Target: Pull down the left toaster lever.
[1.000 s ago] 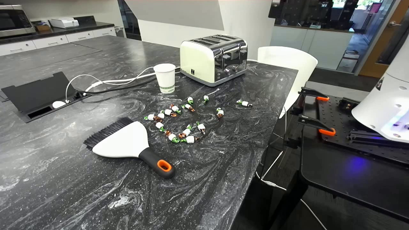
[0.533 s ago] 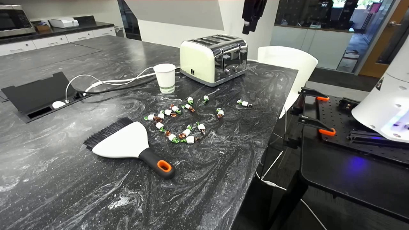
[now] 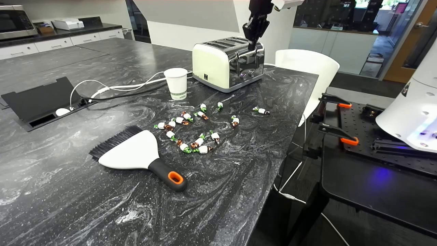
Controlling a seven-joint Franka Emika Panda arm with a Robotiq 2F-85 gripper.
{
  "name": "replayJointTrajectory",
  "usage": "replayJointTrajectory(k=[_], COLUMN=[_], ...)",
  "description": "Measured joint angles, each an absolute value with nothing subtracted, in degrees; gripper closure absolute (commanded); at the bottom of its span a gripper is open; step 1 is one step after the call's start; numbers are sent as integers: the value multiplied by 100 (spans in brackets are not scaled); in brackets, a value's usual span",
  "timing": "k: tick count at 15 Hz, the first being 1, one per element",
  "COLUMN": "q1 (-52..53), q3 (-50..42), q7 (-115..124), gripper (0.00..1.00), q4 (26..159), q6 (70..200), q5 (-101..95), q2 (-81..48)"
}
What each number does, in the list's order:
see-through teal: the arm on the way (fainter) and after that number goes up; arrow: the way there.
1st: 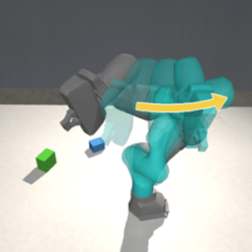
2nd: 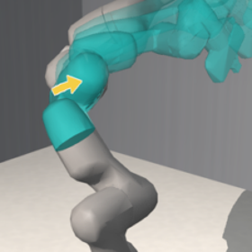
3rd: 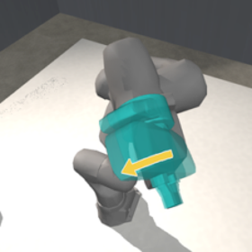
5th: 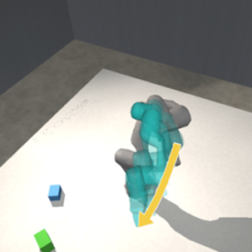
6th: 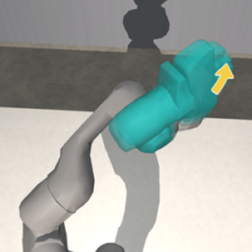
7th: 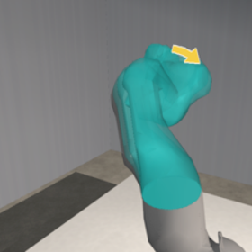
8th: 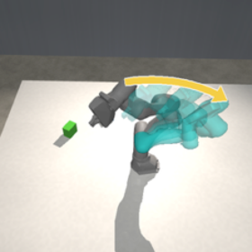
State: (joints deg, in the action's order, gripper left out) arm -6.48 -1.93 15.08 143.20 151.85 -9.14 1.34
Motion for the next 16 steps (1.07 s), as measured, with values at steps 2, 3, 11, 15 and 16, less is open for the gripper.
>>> replayJointTrajectory(k=[2,3,11,15,16], q1=[-646,-641,-431,-302,-272], q3=[-262,-295,-601,-744,-783], q7=[1996,2220,3452,3695,3757], gripper=[100,100,100,100,100], q4=[14246,14214,14115,14116,14115], q6=[15337,15398,15688,16023,16103], q5=[-1326,-1519,-2243,-2247,-2247], q2=[-76,-167,-594,-744,-777])
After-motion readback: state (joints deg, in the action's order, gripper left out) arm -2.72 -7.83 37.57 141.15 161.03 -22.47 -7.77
